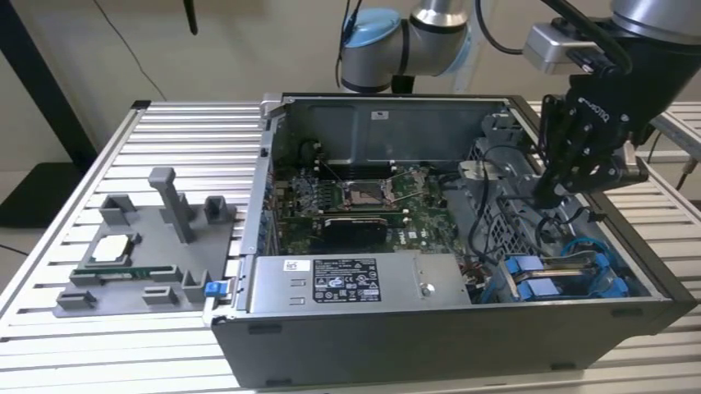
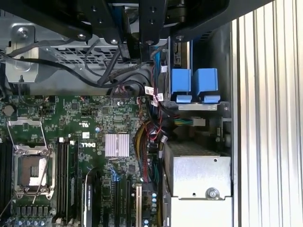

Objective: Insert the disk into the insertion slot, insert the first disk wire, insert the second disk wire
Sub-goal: 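Insert the first disk wire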

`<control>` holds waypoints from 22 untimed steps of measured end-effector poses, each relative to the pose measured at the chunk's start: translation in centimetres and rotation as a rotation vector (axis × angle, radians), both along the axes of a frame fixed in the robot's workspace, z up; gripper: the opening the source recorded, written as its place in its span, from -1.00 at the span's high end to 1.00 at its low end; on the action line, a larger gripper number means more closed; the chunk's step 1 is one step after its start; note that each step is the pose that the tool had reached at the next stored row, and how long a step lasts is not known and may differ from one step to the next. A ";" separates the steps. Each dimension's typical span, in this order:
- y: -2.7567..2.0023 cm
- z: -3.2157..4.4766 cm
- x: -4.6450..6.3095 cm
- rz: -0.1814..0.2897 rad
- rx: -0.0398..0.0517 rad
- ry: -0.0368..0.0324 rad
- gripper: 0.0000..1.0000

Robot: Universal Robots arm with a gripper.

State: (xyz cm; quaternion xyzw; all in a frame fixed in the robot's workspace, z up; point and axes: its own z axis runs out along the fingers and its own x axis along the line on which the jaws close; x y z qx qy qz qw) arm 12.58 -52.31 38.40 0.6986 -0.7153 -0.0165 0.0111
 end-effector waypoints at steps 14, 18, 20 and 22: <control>-2.33 -0.58 0.4 0.000 -0.0203 0.0000 1.00; -3.31 -0.70 0.5 0.000 -0.0203 0.0000 1.00; -3.78 -0.77 0.6 0.000 -0.0203 0.0000 1.00; -3.93 -0.79 0.6 -0.001 -0.0202 0.0000 1.00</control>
